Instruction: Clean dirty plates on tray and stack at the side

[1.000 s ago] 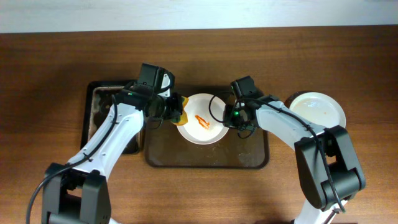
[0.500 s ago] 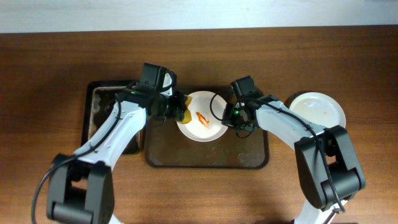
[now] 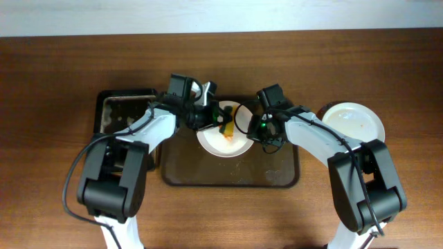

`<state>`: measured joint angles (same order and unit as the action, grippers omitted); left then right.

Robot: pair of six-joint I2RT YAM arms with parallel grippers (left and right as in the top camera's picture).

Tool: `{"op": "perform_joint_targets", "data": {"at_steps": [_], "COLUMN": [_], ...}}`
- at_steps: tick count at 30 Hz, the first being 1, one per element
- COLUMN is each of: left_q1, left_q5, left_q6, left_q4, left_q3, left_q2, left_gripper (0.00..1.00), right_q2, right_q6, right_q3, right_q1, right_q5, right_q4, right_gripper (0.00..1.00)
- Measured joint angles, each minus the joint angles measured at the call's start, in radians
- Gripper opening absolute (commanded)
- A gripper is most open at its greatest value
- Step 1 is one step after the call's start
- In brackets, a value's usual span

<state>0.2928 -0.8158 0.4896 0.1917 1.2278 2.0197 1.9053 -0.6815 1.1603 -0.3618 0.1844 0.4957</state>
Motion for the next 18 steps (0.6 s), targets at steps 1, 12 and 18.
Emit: {"op": "perform_joint_targets", "data": {"at_steps": [1, 12, 18], "left_q1": [0.002, 0.074, 0.077], "left_q5": [-0.006, -0.014, 0.032], "left_q6": [0.007, 0.039, 0.037], "left_q4": [0.000, 0.002, 0.004], "left_q3": [0.000, -0.001, -0.001], "left_q2": [0.012, 0.035, 0.080], "left_gripper": [0.00, 0.00, 0.00], "right_q2": [0.000, 0.000, 0.000], "right_q6": [0.001, 0.000, 0.000], "right_q3": [0.000, 0.000, 0.000], "right_q1": [0.000, 0.000, 0.000], "right_q5": [0.000, 0.000, 0.000], "right_q4": [0.000, 0.005, 0.006], "right_gripper": [0.04, 0.04, 0.04]}}
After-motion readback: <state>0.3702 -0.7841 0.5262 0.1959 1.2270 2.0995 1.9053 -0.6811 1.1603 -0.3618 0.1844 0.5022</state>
